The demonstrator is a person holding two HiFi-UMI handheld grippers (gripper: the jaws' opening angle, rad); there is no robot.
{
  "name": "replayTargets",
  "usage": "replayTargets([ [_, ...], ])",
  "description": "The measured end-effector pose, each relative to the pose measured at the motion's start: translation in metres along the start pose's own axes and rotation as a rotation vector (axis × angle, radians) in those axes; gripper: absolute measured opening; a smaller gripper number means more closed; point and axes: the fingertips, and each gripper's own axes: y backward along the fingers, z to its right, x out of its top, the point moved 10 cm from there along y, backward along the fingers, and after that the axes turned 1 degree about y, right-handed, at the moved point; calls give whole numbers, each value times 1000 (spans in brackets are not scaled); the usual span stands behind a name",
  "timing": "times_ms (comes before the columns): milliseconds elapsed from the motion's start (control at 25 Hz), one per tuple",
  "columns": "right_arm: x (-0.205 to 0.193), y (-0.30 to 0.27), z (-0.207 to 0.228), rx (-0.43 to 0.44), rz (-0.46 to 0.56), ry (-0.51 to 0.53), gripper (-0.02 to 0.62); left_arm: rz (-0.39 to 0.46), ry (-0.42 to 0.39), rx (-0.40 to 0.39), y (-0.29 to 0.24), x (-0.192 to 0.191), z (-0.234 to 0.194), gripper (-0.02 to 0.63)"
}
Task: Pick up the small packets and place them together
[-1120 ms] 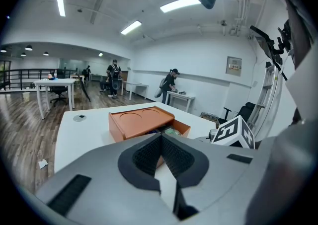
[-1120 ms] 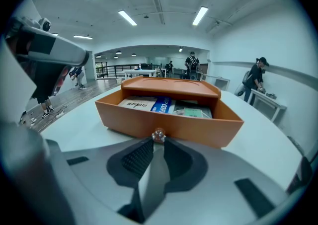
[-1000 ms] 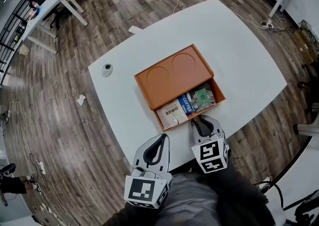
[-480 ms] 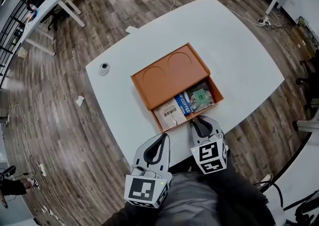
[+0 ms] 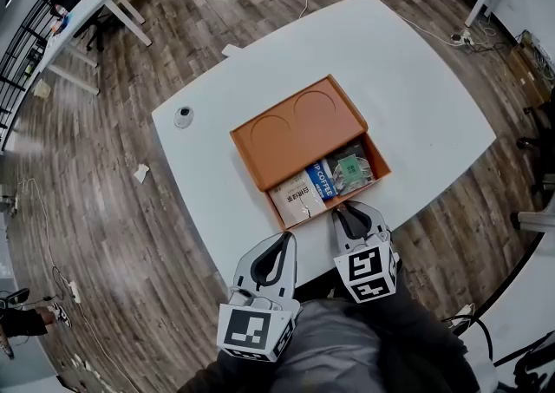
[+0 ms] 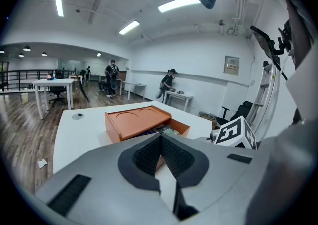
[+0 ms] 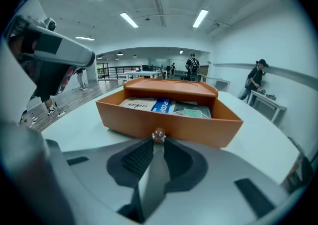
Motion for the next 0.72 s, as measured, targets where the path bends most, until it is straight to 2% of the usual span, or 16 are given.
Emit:
replayTargets([
  [720, -13, 13, -5, 22, 6, 5, 74, 0, -13, -18, -3, -3, 12, 0],
])
